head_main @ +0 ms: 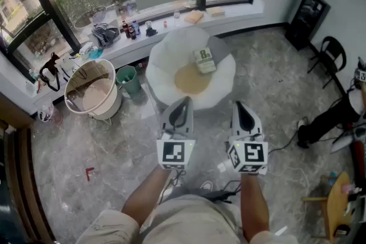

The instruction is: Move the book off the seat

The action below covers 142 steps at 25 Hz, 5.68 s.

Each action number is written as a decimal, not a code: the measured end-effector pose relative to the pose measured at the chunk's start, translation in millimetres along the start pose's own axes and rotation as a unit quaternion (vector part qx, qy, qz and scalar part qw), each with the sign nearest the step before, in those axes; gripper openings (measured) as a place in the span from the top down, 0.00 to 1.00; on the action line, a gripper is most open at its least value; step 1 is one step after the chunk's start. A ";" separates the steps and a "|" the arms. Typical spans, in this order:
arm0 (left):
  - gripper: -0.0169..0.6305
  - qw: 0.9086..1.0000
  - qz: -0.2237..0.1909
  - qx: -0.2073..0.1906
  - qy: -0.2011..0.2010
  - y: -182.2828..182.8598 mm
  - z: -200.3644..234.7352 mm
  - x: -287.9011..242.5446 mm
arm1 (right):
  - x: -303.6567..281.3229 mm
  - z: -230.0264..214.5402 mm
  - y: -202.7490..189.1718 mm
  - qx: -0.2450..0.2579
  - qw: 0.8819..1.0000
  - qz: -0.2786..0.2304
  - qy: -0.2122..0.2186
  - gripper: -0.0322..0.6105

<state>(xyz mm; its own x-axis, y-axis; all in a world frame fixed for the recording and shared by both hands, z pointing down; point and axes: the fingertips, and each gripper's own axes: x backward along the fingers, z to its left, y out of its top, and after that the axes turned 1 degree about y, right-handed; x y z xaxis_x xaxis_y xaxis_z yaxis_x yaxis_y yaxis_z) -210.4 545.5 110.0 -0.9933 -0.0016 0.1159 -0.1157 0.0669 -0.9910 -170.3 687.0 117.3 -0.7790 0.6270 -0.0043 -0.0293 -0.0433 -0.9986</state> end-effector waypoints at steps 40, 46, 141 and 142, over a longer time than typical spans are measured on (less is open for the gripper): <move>0.97 1.000 0.016 0.012 -0.002 -39.9 86.5 -136.2 | -166.0 -31.8 -27.4 -0.024 0.999 0.017 -0.010 0.95; 0.97 1.000 0.021 0.013 0.005 -45.0 76.3 -198.7 | -209.6 -80.4 -33.6 -0.037 0.999 0.021 -0.006 0.95; 0.97 0.966 0.235 0.099 0.047 -554.6 187.5 -639.0 | -700.4 -255.8 -514.2 -0.081 0.957 0.275 0.046 0.95; 0.97 0.964 0.240 0.102 0.049 -567.4 188.5 -638.2 | -703.3 -254.2 -525.4 -0.080 0.956 0.279 0.048 0.95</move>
<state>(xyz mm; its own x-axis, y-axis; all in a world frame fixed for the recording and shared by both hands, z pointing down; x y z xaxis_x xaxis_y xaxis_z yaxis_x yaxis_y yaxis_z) 488.0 320.4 585.8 -0.9283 0.0750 -0.3642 0.3491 -0.1617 -0.9230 552.2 466.5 631.8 -0.5842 0.6104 -0.5349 0.4752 -0.2771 -0.8351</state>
